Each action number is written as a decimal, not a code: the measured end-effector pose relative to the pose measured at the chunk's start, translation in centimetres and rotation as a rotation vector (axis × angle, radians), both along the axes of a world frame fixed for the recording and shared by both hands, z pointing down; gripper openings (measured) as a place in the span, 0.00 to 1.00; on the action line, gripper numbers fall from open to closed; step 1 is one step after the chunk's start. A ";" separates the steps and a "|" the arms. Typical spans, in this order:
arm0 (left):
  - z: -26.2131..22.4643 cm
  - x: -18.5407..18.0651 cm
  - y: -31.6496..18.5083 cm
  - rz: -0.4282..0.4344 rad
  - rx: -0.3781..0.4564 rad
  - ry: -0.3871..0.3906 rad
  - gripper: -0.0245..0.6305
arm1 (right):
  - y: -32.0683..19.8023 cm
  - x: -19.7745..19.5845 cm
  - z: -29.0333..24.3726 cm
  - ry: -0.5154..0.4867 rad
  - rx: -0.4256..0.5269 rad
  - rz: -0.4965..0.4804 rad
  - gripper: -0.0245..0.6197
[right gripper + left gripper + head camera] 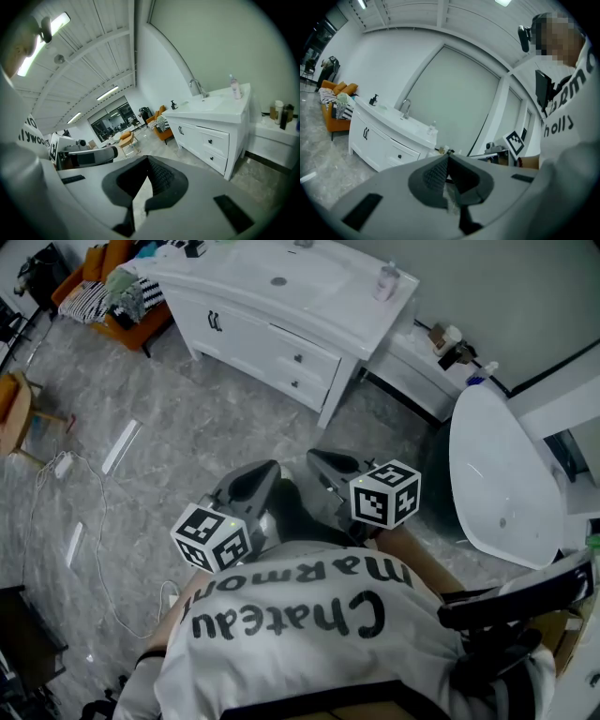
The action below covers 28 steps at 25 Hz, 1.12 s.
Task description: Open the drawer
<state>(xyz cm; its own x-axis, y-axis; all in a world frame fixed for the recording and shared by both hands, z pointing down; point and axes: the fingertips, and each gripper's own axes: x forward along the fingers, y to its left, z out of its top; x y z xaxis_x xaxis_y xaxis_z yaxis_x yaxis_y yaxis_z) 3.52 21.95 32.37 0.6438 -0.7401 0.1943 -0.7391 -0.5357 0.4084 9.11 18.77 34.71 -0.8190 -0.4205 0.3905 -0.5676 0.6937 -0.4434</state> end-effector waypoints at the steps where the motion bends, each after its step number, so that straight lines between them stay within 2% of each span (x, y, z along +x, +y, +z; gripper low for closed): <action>1: 0.3 -0.6 -0.1 -0.014 -0.004 -0.003 0.05 | -0.4 -0.4 0.2 0.009 0.005 -0.004 0.05; 7: 1.5 -3.6 -2.3 -0.065 -0.036 -0.020 0.05 | -4.0 -2.6 1.5 0.035 0.009 -0.022 0.04; 12: 1.7 -5.9 -6.9 -0.086 -0.058 -0.014 0.05 | -8.5 -4.7 1.7 0.055 0.014 -0.034 0.05; 15: 1.5 -6.4 -10.8 -0.074 -0.053 -0.013 0.05 | -12.1 -5.4 2.1 0.065 0.004 -0.019 0.04; 20: 1.3 -6.6 -17.4 -0.023 -0.030 -0.054 0.05 | -19.0 -6.5 2.6 0.046 -0.057 0.039 0.05; 24: 2.2 -7.0 -22.2 0.023 -0.039 -0.091 0.05 | -24.3 -7.3 3.2 0.036 -0.086 0.074 0.05; 28: 2.9 -7.2 -26.2 0.018 -0.065 -0.089 0.05 | -28.3 -7.6 4.6 0.036 -0.112 0.105 0.05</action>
